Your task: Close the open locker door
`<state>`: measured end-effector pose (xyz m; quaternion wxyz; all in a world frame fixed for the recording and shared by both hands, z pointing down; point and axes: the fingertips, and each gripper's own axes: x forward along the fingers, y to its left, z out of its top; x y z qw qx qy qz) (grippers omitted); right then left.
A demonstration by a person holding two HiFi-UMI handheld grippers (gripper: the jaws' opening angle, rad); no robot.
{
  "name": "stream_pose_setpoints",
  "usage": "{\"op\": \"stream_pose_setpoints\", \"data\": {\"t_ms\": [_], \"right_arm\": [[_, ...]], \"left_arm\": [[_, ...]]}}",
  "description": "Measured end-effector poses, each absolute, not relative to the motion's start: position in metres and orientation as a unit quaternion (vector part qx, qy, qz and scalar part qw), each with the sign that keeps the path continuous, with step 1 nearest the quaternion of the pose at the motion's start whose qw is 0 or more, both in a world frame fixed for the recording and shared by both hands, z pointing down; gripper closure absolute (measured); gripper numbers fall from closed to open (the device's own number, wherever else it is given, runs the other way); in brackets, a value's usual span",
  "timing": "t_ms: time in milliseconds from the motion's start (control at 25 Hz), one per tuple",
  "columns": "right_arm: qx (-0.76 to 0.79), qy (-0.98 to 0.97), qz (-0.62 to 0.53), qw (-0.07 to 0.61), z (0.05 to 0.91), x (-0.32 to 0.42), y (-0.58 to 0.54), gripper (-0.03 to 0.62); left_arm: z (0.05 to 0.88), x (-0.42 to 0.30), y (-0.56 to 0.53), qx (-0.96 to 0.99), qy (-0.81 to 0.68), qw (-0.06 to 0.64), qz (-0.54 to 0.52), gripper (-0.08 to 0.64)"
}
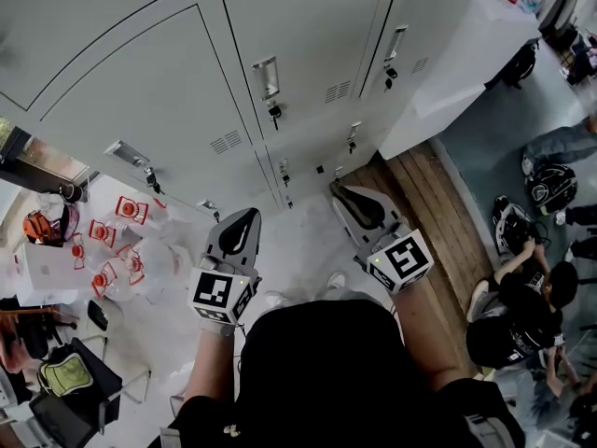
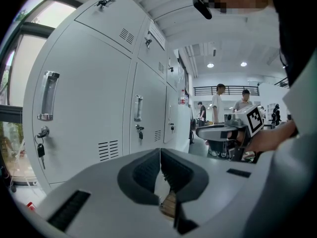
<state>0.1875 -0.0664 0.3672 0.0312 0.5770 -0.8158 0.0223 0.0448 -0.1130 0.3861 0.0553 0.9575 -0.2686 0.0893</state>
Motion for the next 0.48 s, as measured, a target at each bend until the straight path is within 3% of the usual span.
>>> {"op": "stream_pose_setpoints", "data": {"t_ms": [480], "right_arm": [[0.582,-0.812,0.020,0.040,0.3653,0.1800,-0.0674,0.529]], "left_arm": [[0.3885,0.0372,-0.1159,0.958,-0.265,0.059,0.090,0.537]]}}
